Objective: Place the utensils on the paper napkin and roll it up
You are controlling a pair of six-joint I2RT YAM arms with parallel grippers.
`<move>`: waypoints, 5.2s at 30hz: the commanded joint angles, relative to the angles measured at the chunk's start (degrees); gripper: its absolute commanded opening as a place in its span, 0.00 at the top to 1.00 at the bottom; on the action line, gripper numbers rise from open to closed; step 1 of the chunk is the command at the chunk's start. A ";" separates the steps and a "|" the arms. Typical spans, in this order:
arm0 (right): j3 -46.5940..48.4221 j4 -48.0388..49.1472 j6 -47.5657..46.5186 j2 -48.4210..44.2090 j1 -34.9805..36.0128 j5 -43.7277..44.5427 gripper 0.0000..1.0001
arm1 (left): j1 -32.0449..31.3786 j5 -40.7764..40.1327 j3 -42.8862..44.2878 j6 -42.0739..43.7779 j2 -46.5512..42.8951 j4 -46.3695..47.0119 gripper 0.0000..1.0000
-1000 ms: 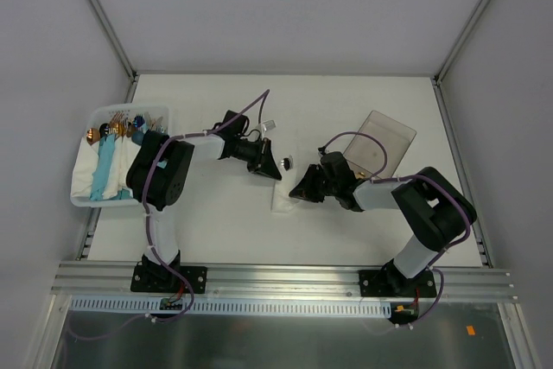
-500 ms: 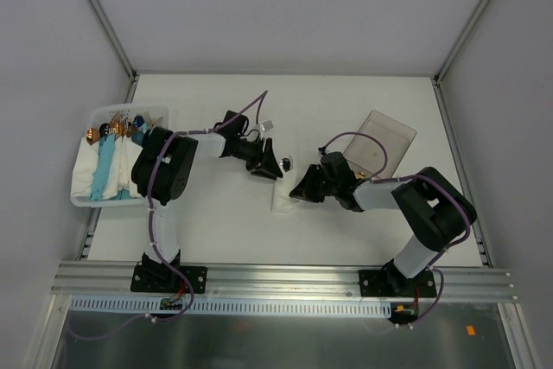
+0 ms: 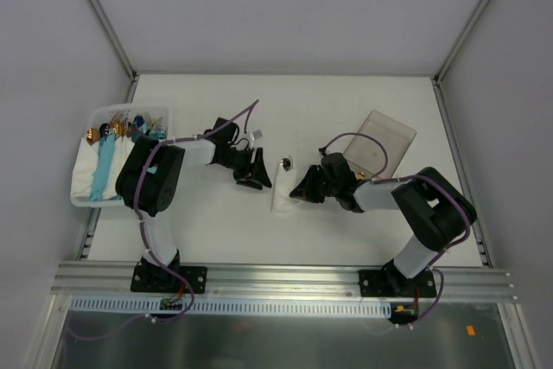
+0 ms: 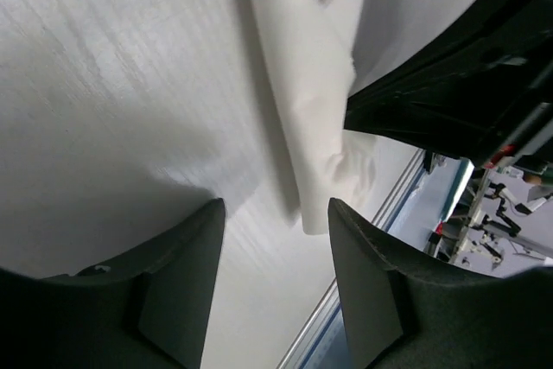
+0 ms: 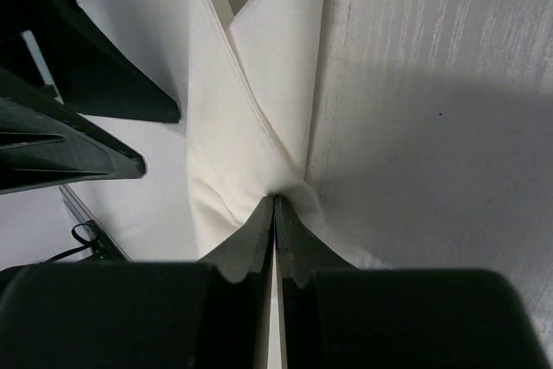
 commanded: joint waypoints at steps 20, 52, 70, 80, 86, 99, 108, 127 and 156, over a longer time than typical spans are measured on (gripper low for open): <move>-1.90 -21.69 -5.79 2.69 0.23 7.11 1.00 | -7.88 -4.45 1.18 -6.61 9.19 5.75 0.49; 6.45 -32.59 -11.50 -9.35 1.37 9.04 0.86 | -7.88 -11.57 3.73 -3.97 11.48 -0.75 1.00; 11.98 -30.30 -11.59 -14.11 3.30 8.43 0.81 | -7.79 -11.57 4.25 -3.97 11.74 -1.19 1.00; 13.30 -34.07 -13.08 -3.82 5.32 11.76 0.87 | -7.88 -9.29 5.22 -3.79 11.48 -1.02 0.99; 13.92 -34.78 -13.61 0.39 6.03 12.39 0.87 | -8.14 -5.69 5.92 -3.62 10.42 -0.67 0.82; 15.94 -38.12 -13.88 7.35 6.64 14.05 0.91 | -7.96 -3.57 6.27 -7.48 11.90 4.70 0.51; 14.10 -38.65 -13.17 8.84 6.29 14.23 0.92 | -7.70 -12.36 3.91 -8.19 11.48 5.13 0.51; 10.49 -39.62 -13.79 8.58 4.80 13.26 0.94 | -5.41 -4.46 11.80 -4.32 13.66 5.22 0.49; 11.02 -41.29 -16.33 6.83 3.13 12.03 0.93 | -6.56 -0.23 3.46 -6.34 14.03 4.79 1.00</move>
